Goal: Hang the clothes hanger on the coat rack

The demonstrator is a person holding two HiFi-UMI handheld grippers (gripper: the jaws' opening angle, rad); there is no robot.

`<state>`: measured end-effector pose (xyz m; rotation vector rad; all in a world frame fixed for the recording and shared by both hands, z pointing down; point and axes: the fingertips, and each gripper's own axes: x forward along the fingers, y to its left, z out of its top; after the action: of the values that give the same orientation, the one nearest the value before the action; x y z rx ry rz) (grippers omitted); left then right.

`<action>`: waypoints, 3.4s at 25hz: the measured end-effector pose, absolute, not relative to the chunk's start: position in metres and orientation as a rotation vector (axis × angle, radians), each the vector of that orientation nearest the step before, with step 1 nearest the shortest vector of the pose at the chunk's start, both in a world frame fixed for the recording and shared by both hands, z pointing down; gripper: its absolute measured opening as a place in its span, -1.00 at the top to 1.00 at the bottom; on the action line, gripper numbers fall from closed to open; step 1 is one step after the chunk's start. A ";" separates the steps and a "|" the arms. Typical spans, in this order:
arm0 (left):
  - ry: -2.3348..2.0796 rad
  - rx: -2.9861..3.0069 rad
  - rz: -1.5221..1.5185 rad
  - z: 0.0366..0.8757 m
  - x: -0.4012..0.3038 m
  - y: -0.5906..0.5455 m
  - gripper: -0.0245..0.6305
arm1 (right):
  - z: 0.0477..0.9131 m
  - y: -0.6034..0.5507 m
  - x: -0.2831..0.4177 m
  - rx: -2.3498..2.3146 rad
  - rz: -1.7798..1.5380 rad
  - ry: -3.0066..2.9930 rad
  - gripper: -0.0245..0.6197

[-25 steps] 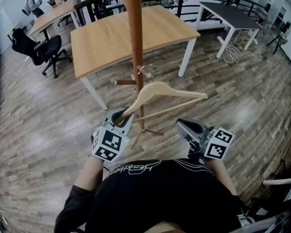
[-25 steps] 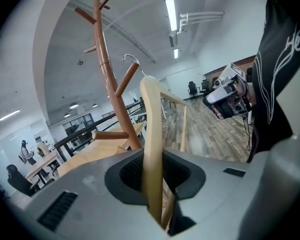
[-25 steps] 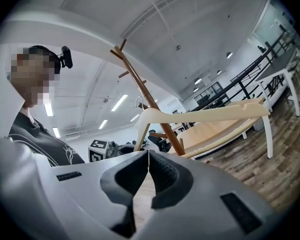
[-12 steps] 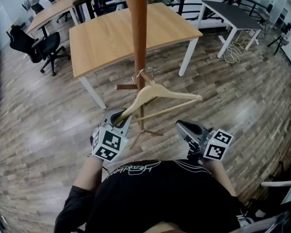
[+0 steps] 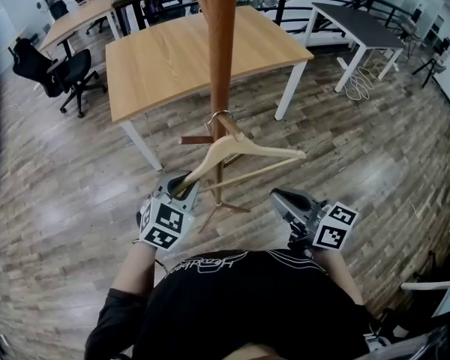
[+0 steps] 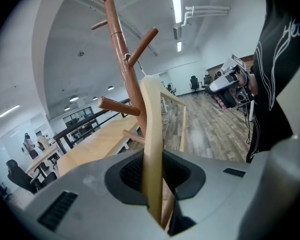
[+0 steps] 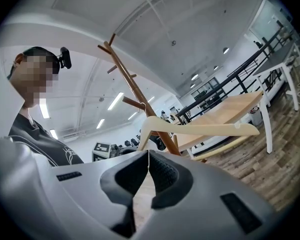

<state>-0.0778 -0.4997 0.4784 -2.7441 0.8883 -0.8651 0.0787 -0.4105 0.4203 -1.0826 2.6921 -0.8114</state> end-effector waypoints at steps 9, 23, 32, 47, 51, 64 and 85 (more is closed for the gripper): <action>0.871 -2.742 -0.872 0.489 -0.079 -0.511 0.73 | 0.429 -0.411 0.078 -1.104 -0.845 2.683 0.80; 0.752 -2.770 -0.838 0.494 -0.071 -0.517 0.46 | 0.436 -0.415 0.085 -1.123 -0.878 2.672 0.80; 0.983 -2.786 -0.541 0.439 -0.102 -0.514 0.15 | 0.424 -0.397 0.088 -1.079 -0.841 2.709 0.80; 1.425 -2.894 -0.134 0.383 -0.123 -0.349 0.27 | 0.402 -0.265 0.114 -0.900 -0.702 2.897 0.80; 1.239 -3.058 -0.009 0.371 -0.061 -0.277 0.74 | 0.394 -0.222 0.129 -0.846 -0.666 2.909 0.80; 0.791 -3.347 0.190 0.362 0.080 -0.095 0.91 | 0.389 -0.084 0.156 -0.712 -0.658 2.939 0.80; 0.715 -3.467 0.331 0.368 0.107 -0.035 0.91 | 0.389 -0.025 0.176 -0.685 -0.644 2.927 0.80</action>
<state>0.1071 -0.0351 0.3675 -3.4669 0.7151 0.3307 0.1755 -0.0253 0.3886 -0.6854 2.9270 -0.6438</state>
